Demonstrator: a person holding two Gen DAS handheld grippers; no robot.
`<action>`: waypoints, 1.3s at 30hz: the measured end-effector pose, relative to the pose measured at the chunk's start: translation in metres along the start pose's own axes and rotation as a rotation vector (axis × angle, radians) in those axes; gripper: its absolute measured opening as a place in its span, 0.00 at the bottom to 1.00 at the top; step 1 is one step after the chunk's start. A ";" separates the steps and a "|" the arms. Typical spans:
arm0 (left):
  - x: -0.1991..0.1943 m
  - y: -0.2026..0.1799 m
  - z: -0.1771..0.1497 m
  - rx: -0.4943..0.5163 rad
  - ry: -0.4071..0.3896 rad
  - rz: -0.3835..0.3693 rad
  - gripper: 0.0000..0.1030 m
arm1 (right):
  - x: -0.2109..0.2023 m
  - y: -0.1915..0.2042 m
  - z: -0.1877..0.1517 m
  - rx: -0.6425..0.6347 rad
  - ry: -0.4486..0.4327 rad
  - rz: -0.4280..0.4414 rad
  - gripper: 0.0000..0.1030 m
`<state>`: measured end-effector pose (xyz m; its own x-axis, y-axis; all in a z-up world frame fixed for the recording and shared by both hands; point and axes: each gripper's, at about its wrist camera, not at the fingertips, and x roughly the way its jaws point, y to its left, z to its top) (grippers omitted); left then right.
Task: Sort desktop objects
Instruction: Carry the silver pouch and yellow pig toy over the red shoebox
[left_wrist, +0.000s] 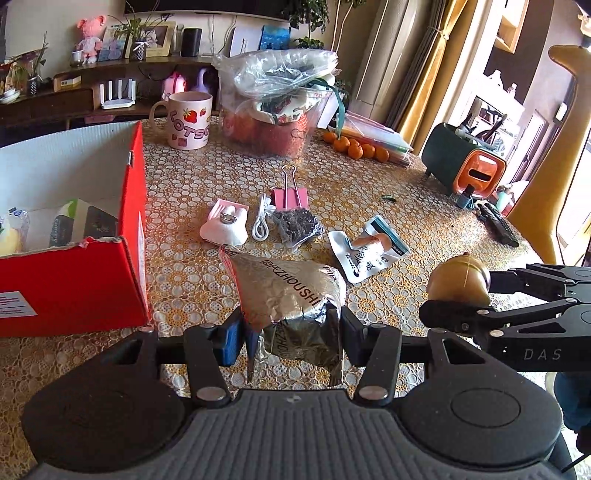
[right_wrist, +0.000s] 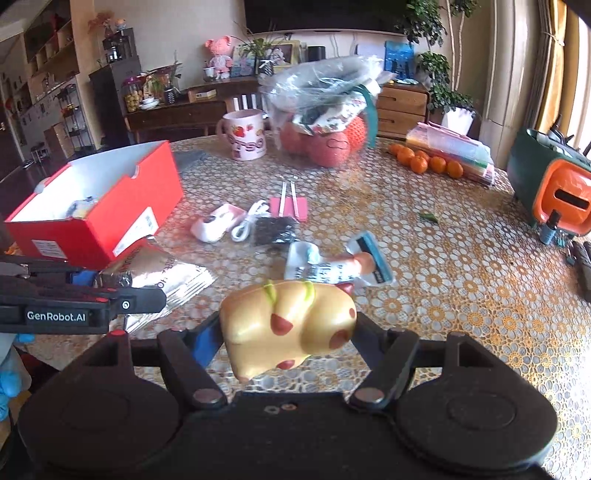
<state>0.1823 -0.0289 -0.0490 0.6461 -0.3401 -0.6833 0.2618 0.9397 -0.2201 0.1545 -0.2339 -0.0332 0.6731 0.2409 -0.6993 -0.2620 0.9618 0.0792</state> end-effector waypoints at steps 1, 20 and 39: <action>-0.006 0.003 0.000 -0.003 -0.005 -0.002 0.50 | -0.001 0.005 0.001 -0.006 0.000 0.007 0.71; -0.095 0.089 0.007 -0.053 -0.105 0.088 0.50 | -0.007 0.115 0.050 -0.141 -0.040 0.157 0.71; -0.107 0.190 0.049 -0.081 -0.148 0.251 0.50 | 0.037 0.215 0.119 -0.282 -0.088 0.231 0.71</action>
<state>0.1974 0.1840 0.0166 0.7826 -0.0928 -0.6156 0.0268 0.9929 -0.1157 0.2054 -0.0024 0.0419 0.6278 0.4691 -0.6212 -0.5855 0.8104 0.0203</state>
